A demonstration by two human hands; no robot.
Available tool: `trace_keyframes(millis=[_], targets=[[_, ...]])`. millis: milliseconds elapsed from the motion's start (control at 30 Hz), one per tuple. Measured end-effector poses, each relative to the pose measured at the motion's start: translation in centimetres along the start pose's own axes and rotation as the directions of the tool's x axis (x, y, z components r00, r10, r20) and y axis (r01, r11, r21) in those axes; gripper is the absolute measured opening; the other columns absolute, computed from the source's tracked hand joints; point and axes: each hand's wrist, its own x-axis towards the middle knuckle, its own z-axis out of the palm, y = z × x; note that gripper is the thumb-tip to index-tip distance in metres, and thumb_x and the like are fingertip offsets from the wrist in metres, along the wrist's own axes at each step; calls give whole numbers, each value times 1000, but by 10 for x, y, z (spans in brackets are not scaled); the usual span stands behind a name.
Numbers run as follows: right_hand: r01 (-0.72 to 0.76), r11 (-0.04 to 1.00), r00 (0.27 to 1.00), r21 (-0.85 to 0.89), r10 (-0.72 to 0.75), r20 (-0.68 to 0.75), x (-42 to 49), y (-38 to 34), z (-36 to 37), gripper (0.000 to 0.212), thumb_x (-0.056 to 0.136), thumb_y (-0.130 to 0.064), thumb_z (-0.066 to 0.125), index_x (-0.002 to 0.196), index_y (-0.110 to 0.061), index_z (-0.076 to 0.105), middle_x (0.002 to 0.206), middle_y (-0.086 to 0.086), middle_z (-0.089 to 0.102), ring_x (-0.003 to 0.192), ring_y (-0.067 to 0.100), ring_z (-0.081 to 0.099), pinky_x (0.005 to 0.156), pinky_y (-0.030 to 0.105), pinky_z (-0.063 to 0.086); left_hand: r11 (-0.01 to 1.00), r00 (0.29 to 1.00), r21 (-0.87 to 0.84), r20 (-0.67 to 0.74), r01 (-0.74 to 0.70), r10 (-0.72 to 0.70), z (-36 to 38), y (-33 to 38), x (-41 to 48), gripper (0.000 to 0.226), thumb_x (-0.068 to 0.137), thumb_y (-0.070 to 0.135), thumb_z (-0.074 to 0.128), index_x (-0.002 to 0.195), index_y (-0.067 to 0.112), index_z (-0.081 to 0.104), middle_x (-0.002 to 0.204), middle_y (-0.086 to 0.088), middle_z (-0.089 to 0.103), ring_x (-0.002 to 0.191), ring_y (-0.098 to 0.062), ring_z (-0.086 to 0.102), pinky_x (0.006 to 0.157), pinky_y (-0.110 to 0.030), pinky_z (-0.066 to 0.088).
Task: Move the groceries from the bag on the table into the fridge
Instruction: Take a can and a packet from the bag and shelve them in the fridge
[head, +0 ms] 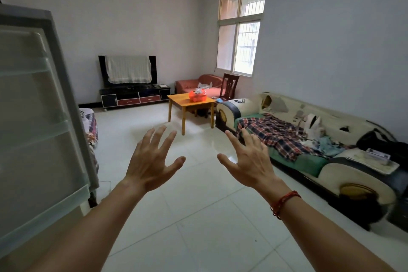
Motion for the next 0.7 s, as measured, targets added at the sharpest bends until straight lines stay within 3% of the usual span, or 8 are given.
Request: trace_keyframes(millis=[200,567,700], targets=[[7,1000,1000,-6,-8,-16,17,25,8,88,82,-79,16,159,-37,22,161,15,28,143,34,32,110,54,32,1000,1000,-13,2,26,-26,22,15,18,78,87,70,34,147,20,41,153,-14,38,141,-38,34,102,-55,42],[9,1000,999,-13,-8,47,83,59,52,77,93,-72,34,160,-39,15,167,15,15,151,38,18,119,59,19,997,996,42,66,57,-60,83,2,76,80,86,72,32,148,21,41,153,-15,37,141,-41,32,103,-57,39],[4,1000,997,-19,-2,75,125,67,83,79,90,-74,29,160,-39,13,167,15,15,151,38,17,118,59,19,998,995,37,79,52,-54,124,-18,109,80,86,71,32,148,21,41,154,-15,36,140,-41,32,103,-57,39]])
